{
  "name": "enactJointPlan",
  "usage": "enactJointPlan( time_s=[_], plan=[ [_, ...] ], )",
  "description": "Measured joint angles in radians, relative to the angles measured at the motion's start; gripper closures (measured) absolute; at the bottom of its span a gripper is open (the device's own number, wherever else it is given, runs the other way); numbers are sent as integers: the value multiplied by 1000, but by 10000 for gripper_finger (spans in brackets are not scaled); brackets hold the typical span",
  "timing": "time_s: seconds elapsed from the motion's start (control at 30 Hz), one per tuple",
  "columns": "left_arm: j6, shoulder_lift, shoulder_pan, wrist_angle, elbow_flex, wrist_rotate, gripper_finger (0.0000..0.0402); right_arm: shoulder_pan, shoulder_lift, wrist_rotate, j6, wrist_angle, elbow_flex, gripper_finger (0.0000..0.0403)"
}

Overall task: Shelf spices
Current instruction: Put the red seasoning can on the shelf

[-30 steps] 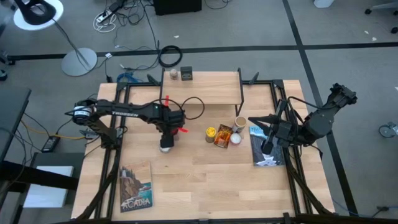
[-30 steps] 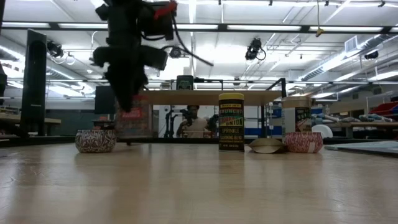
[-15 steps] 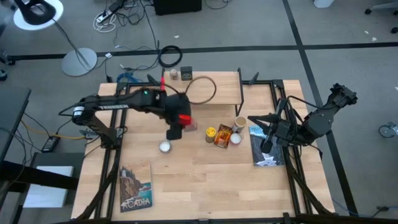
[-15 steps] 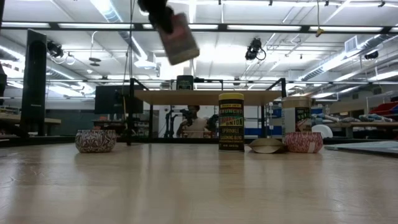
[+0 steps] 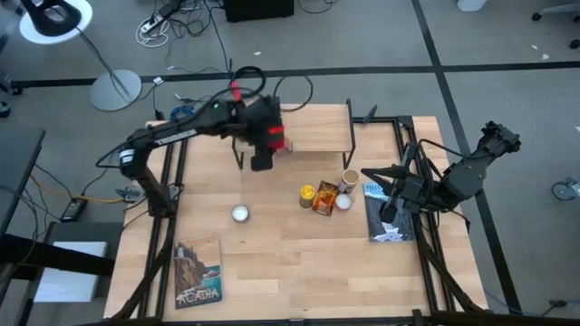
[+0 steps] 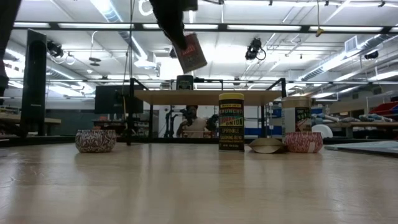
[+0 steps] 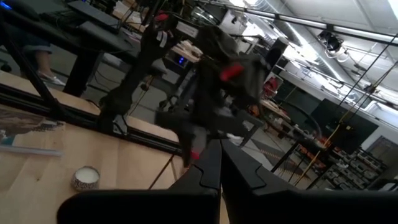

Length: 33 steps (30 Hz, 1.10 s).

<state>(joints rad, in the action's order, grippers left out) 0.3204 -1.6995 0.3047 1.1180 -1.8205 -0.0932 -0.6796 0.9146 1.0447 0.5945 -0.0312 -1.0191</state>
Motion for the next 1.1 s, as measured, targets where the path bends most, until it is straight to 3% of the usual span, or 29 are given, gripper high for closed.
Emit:
enactJointPlan(
  time_s=[0.37, 0.53, 1.1],
  plan=[
    [117, -366, 110, 297, -534, 27, 193, 0, 0, 0, 2, 3, 0, 397],
    [144, -395, 145, 285, -481, 25, 193, 2, 0, -1, 5, -8, 0, 399],
    [150, -404, 178, 265, -517, 60, 193, 8, -1, 0, 11, -16, 0, 400]
  ],
)
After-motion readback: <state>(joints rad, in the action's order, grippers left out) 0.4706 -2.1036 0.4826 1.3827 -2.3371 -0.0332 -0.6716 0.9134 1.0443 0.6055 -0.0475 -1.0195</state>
